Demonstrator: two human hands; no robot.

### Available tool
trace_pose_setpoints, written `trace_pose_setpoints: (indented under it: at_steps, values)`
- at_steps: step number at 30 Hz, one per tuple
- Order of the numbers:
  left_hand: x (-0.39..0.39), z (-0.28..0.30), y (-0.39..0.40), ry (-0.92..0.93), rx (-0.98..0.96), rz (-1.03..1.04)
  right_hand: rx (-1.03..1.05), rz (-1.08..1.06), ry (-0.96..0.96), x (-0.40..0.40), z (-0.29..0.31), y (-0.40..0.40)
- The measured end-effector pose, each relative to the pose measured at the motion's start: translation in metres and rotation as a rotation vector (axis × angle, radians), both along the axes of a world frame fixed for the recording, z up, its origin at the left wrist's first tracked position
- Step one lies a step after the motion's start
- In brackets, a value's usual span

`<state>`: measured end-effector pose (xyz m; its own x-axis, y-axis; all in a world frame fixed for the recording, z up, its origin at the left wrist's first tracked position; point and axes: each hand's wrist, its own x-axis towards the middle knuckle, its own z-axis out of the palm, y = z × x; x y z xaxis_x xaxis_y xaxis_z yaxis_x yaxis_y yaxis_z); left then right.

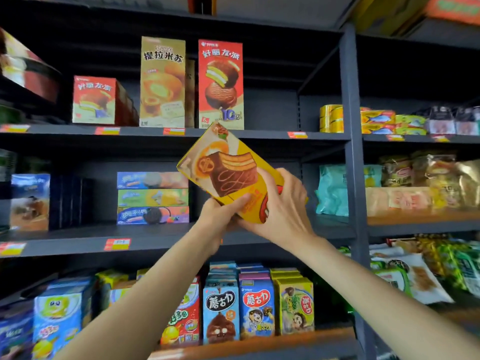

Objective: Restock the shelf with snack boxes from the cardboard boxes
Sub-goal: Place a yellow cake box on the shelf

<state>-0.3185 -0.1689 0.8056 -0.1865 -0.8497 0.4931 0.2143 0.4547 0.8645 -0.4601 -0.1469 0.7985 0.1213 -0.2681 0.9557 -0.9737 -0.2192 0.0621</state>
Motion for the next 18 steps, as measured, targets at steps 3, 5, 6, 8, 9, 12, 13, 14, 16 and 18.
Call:
trace_pose_setpoints:
  at_steps: [3, 5, 6, 8, 9, 12, 13, 14, 16, 18]
  values:
    - [0.026, 0.005, -0.024, -0.1, -0.046, 0.084, 0.413, 0.406, -0.154, -0.018, 0.01, 0.005]
    - [0.039, 0.012, -0.038, -0.208, -0.077, 0.11, 0.535, 0.524, -0.325, -0.028, 0.018, 0.001]
    - [0.041, 0.016, -0.043, -0.251, -0.091, 0.111, 0.568, 0.544, -0.386, -0.031, 0.022, -0.003]
    - [0.036, 0.024, -0.048, -0.322, -0.125, 0.094, 0.634, 0.597, -0.44, -0.037, 0.027, -0.012]
    - [0.03, 0.028, -0.049, -0.346, -0.147, 0.078, 0.669, 0.617, -0.445, -0.041, 0.029, -0.017]
    - [0.012, 0.039, -0.051, -0.348, -0.219, 0.008, 0.822, 0.649, -0.438, -0.058, 0.033, -0.029]
    - [0.008, 0.041, -0.052, -0.317, -0.236, -0.026, 0.889, 0.681, -0.434, -0.066, 0.034, -0.03]
    - [0.003, 0.041, -0.053, -0.277, -0.248, -0.058, 0.933, 0.721, -0.431, -0.074, 0.035, -0.032]
    - [-0.004, 0.039, -0.054, -0.199, -0.258, -0.115, 0.867, 0.779, -0.461, -0.09, 0.044, -0.032]
    - [0.0, 0.04, -0.055, -0.057, -0.242, -0.191, 0.694, 0.854, -0.557, -0.104, 0.062, -0.029]
